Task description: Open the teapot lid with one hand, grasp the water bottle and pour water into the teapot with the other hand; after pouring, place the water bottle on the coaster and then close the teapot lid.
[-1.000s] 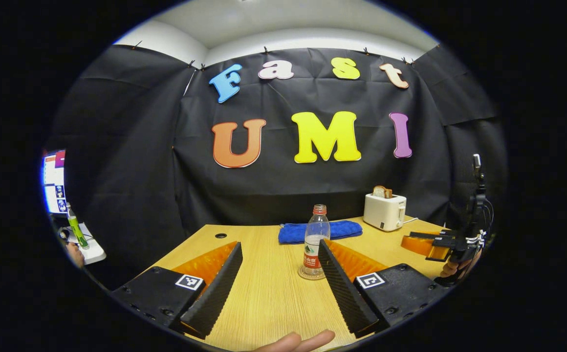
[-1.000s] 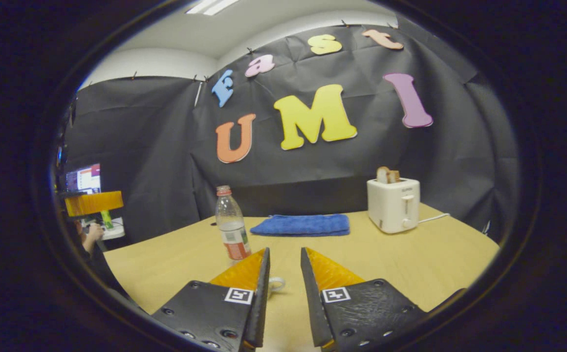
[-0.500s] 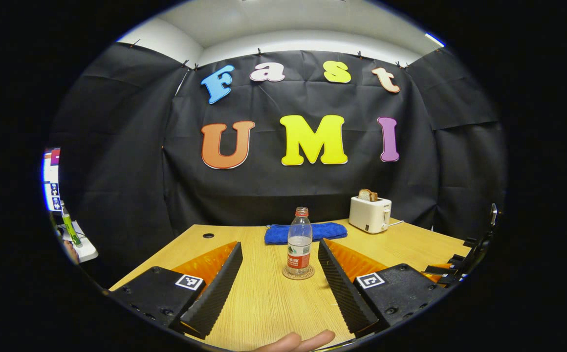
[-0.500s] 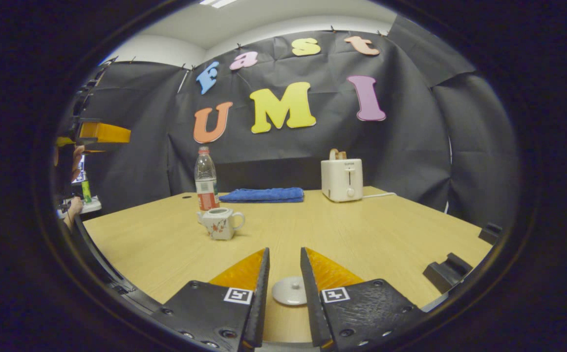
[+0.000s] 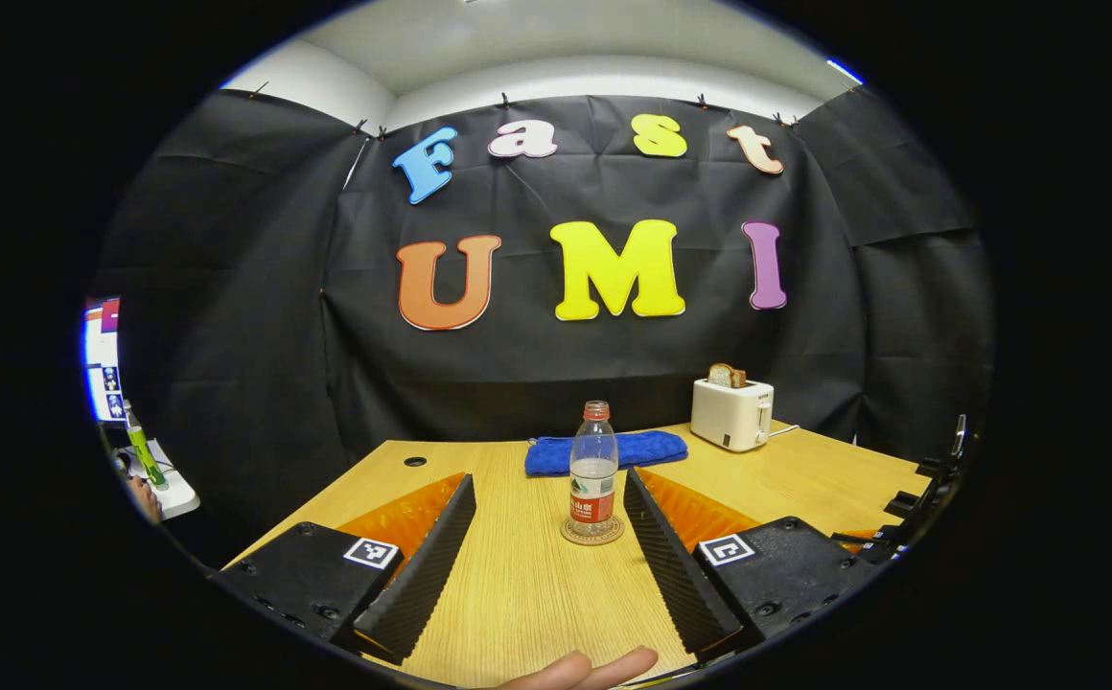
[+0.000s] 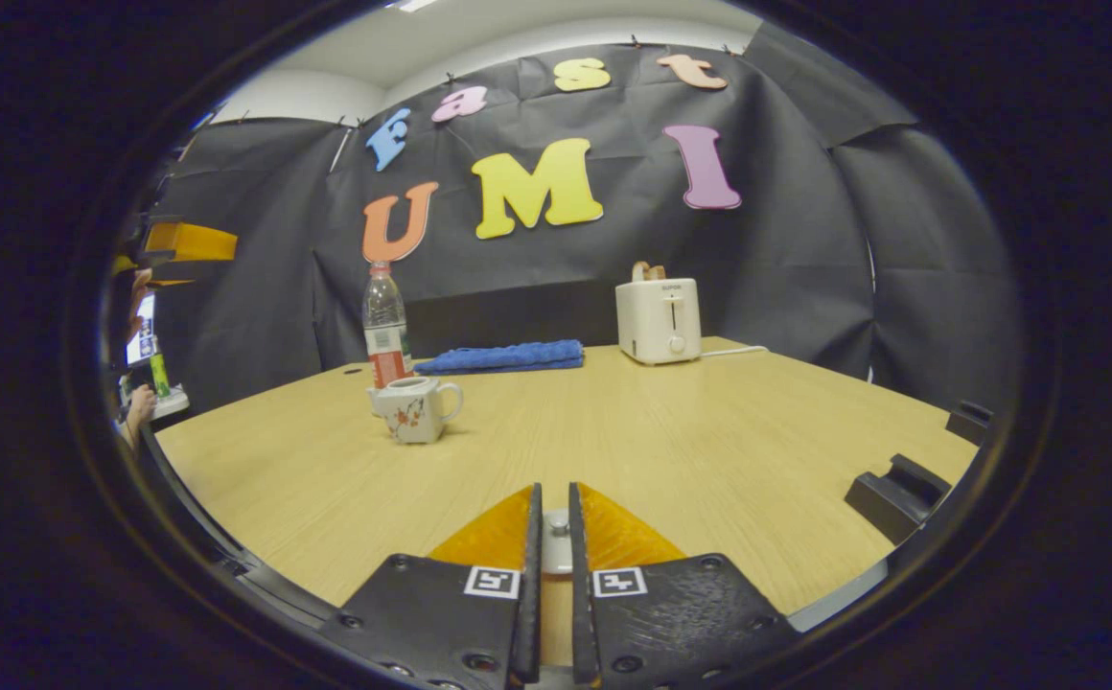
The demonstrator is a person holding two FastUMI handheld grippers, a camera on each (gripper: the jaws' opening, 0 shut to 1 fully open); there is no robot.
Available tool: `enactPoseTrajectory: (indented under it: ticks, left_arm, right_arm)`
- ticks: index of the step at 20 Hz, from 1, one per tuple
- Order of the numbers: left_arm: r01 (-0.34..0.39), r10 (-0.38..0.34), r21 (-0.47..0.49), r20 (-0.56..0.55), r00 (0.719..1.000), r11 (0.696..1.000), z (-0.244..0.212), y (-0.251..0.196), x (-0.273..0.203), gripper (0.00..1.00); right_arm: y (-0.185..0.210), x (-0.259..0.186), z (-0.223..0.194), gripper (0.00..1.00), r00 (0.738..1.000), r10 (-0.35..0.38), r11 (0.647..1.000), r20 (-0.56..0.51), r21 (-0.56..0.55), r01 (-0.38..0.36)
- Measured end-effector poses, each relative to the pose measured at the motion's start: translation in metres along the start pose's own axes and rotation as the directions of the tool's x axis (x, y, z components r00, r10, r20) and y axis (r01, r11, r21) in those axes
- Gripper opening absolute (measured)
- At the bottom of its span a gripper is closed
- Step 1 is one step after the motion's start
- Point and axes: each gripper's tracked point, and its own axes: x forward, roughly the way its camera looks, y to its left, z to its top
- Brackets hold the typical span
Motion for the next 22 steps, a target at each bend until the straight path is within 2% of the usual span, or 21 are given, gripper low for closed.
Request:
enactPoseTrajectory:
  ticks: [3, 4, 9, 15, 19, 22]
  left_arm:
    - [0.011, -0.011, 0.009, 0.002, 1.0, 1.0, -0.001, -0.005, 0.002, 0.98]
    - [0.014, -0.014, 0.012, 0.001, 1.0, 1.0, -0.001, -0.006, 0.001, 0.98]
    - [0.023, -0.023, 0.034, 0.008, 1.0, 0.999, 0.001, -0.004, -0.002, 0.98]
    - [-0.008, 0.008, 0.017, 0.003, 1.0, 1.0, -0.001, 0.012, 0.0, 0.98]
    - [-0.032, 0.032, -0.014, 0.004, 0.999, 0.999, 0.002, 0.029, -0.002, 0.98]
    - [-0.039, 0.039, -0.055, 0.003, 0.999, 0.998, 0.002, 0.037, -0.002, 0.98]
  right_arm:
    - [-0.002, 0.003, 0.002, 0.11, 0.999, -0.033, 0.998, -0.01, -0.048, 0.032]
    - [-0.001, 0.003, 0.006, 0.03, 0.999, -0.034, 0.998, -0.003, -0.05, 0.034]
    - [0.013, 0.009, 0.037, 0.03, 1.0, 0.002, 0.999, 0.031, -0.033, -0.001]
    - [0.063, 0.038, 0.096, 0.03, 0.992, 0.092, 0.995, 0.085, -0.057, -0.087]
    - [0.105, 0.07, 0.117, 0.02, 0.983, 0.165, 0.986, 0.085, -0.053, -0.161]
    - [0.132, 0.099, 0.117, 0.03, 0.977, 0.208, 0.978, 0.052, -0.034, -0.206]
